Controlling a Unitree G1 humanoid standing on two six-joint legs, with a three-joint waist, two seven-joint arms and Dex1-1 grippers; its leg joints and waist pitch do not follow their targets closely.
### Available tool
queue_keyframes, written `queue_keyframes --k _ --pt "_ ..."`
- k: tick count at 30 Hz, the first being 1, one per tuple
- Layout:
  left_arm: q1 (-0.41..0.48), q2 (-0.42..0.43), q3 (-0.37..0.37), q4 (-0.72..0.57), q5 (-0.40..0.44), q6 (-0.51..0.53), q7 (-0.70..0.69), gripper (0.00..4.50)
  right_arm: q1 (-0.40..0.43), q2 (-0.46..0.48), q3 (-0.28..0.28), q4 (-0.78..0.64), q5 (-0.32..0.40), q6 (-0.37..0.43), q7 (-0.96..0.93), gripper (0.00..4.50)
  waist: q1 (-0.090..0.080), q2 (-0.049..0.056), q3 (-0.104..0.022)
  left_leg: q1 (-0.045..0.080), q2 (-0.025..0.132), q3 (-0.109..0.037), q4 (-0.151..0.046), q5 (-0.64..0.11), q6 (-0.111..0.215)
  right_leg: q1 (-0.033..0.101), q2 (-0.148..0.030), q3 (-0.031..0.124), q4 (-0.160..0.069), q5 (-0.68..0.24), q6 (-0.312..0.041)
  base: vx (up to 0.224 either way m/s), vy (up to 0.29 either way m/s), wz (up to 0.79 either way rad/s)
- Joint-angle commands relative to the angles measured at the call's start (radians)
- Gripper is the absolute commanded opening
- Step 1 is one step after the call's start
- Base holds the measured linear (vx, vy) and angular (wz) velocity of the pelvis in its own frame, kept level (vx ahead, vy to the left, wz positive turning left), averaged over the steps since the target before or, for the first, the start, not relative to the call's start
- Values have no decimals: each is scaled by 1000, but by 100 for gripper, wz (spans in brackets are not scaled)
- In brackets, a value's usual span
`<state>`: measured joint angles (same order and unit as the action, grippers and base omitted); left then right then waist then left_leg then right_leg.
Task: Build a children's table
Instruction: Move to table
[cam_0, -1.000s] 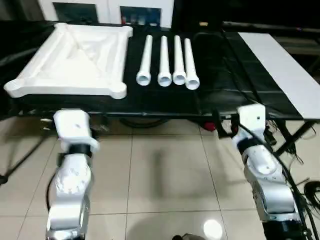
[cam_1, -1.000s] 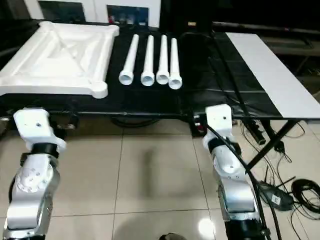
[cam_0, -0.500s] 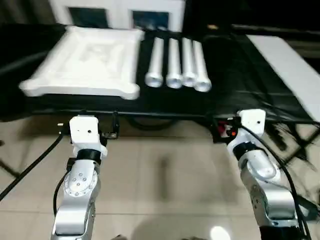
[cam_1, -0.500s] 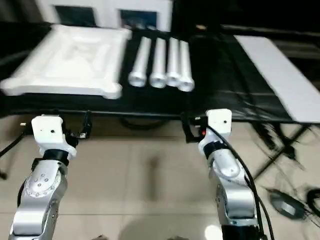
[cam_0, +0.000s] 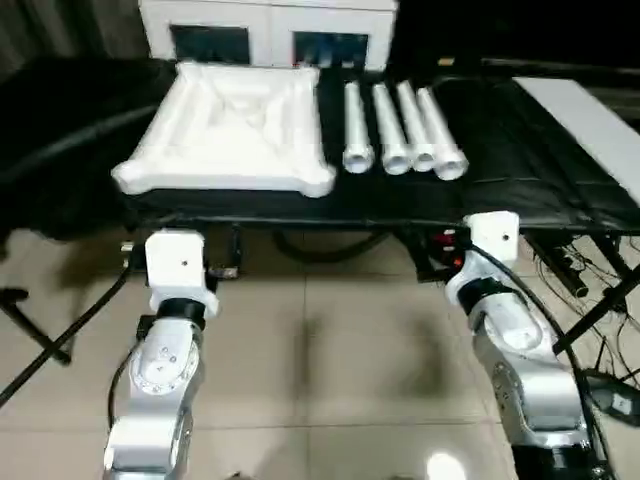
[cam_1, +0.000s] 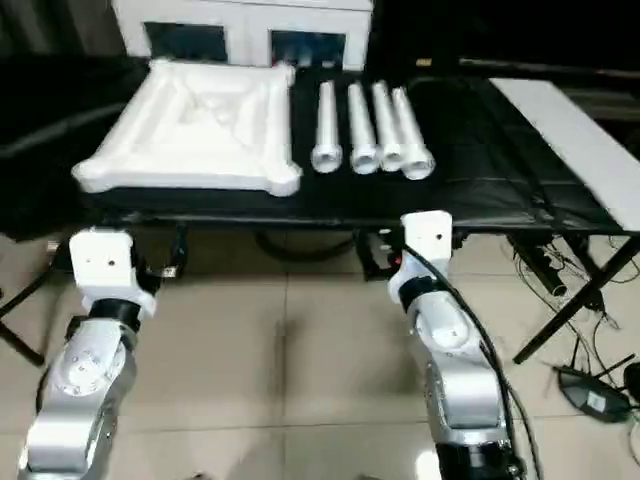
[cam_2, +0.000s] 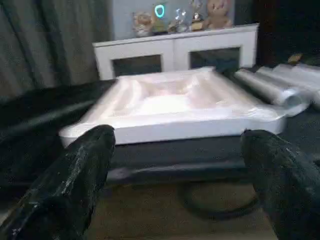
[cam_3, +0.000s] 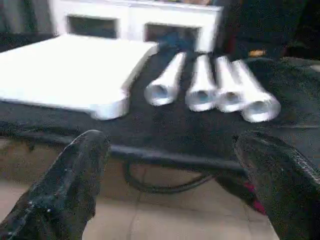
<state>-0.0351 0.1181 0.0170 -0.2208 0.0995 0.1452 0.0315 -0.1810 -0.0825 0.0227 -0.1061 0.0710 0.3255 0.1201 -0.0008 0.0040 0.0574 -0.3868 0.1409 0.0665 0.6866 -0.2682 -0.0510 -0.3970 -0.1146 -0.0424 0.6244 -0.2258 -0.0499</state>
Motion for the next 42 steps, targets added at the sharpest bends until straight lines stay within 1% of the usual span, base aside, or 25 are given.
queue_keyframes --k 1,3,5,8,10,12,18,20,22,23,24,25,26,27,28,29,30,33,34,35,36,38,40,41,42 --pt "-16 -18 -15 -10 13 -3 8 448 -10 -18 -13 -7 1 12 1 444 -5 50 -56 43 120 -76 -178 -46 -113 11 56 -16 9 61 -55 -74 231 6" --pt "-19 -33 -6 -13 -13 -3 1 448 -13 -22 -12 -7 -2 13 1 444 -9 51 -58 63 211 -114 -208 -96 -163 -10 39 -4 53 -70 28 -76 188 8" --pt "-21 -35 -6 -17 -15 1 3 448 -15 -24 -12 -8 -4 15 1 444 2 39 -69 62 216 -100 -208 -81 -31 -12 32 -1 71 -103 54 -89 91 11" --pt "-25 -21 -17 -23 -19 22 -18 448 -22 -27 -11 -8 -11 22 6 444 14 -4 -71 -1 70 -4 -157 -172 63 46 -36 52 -53 17 5 -114 7 3" --pt "-26 -19 -17 -20 -23 30 -25 448 -24 -27 -9 -10 -12 23 6 444 55 -32 -61 -20 47 30 -115 -135 29 59 -114 77 -110 -247 21 -120 -55 -18" --pt "-28 -21 -17 -18 -28 33 -37 448 -28 -25 -6 -9 -9 25 3 444 53 -25 -45 -8 69 33 -144 -183 2 33 -72 56 -121 -578 10 -112 -56 -14" --pt "-32 -25 -19 -26 -22 55 -35 448 -39 -26 -4 -8 -4 24 7 444 15 -2 -24 58 78 9 -172 -719 -90 32 -25 -8 -143 -736 37 -58 4 -10" --pt "-34 -22 -20 -31 -21 65 -36 448 -40 -29 -2 -9 -3 23 11 444 10 16 -17 58 88 10 -213 -821 -88 75 6 -41 -115 -622 31 13 56 -17" --pt "-37 -17 -21 -38 -24 70 -42 448 -41 -35 2 -15 0 27 23 444 65 19 -17 -15 105 65 -318 -928 -56 170 47 -55 97 -268 27 -25 23 -9" --pt "-38 -17 -20 -39 -26 72 -43 448 -41 -36 3 -15 1 28 25 444 42 -39 -28 73 80 89 -225 -721 -9 89 -7 27 -18 -528 23 0 0 0" --pt "-37 -19 -16 -41 -32 77 -43 448 -42 -37 3 -14 0 28 27 444 57 -56 -1 98 28 81 24 -294 37 27 -154 88 -230 -1063 -41 81 -85 9" --pt "-35 -21 -14 -41 -33 81 -42 448 -45 -38 1 -10 -1 27 27 444 62 -58 -10 14 19 35 46 -109 79 115 -172 137 -215 -1055 -81 147 -27 -13" --pt "-34 -22 -12 -41 -33 82 -41 448 -47 -38 -1 -7 -1 25 27 444 86 -42 -15 -40 44 17 9 -43 65 174 -155 110 -178 -883 -96 147 -27 -13" --pt "-32 -22 -15 -44 -32 83 -44 448 -49 -38 -5 -4 1 24 27 444 86 -23 -36 3 58 32 -85 -52 54 167 -59 43 -136 -615 -130 147 20 -5" --pt "-31 -21 -17 -45 -31 83 -45 448 -50 -37 -6 -3 2 24 27 444 86 -23 -36 3 58 32 -85 -52 54 167 -59 43 -136 -615 -130 83 34 23" --pt "-29 -20 -19 -46 -29 84 -46 448 -50 -37 -7 -2 4 24 27 444 32 12 -46 142 125 -23 -182 -168 117 58 56 -18 -27 -281 -120 83 34 23" --pt "-29 -20 -20 -48 -29 86 -45 448 -51 -36 -9 -1 4 23 28 444 2 23 -70 200 165 -88 -186 -152 248 18 42 -20 44 -173 -68 111 34 18" --pt "-30 -17 -22 -53 -27 91 -45 448 -51 -37 -8 3 4 21 30 444 -17 -6 -69 191 150 -79 -165 90 510 -48 5 1 76 -54 89 144 -6 -2" --pt "-29 -18 -21 -55 -26 93 -47 448 -52 -37 -7 3 4 21 29 444 -13 -21 -65 167 118 -45 -159 76 482 -31 -4 14 36 -9 64 117 -49 -7" --pt "-29 -19 -21 -57 -25 96 -48 448 -52 -37 -7 4 5 21 28 444 10 -63 -59 73 8 48 -126 -78 350 72 -28 67 -57 -11 22 117 -49 -7" --pt "-29 -19 -21 -57 -25 96 -48 448 -52 -37 -7 4 5 21 28 444 48 -84 -61 5 -32 51 -4 -126 242 168 -129 174 -134 -267 -76 98 -60 4" --pt "-29 -18 -24 -60 -24 100 -50 448 -53 -38 -9 2 3 23 28 444 62 -65 -64 -53 -8 21 40 -4 127 201 -128 154 -122 -290 -194 112 -59 -2" --pt "-29 -18 -27 -61 -24 101 -50 448 -52 -38 -11 0 2 23 29 444 59 -51 -54 -54 13 19 13 55 90 191 -109 111 -128 -262 -260 127 -13 -8" --pt "-29 -20 -29 -57 -25 102 -52 448 -52 -40 -12 0 -2 28 29 444 48 -3 -43 6 48 34 -109 78 87 154 -23 17 -134 -333 -228 125 8 -2" --pt "-29 -20 -29 -56 -25 102 -52 448 -52 -41 -12 0 -2 29 29 444 6 40 -40 76 106 -31 -179 -141 95 103 60 -33 -44 -286 -121 126 66 -2"
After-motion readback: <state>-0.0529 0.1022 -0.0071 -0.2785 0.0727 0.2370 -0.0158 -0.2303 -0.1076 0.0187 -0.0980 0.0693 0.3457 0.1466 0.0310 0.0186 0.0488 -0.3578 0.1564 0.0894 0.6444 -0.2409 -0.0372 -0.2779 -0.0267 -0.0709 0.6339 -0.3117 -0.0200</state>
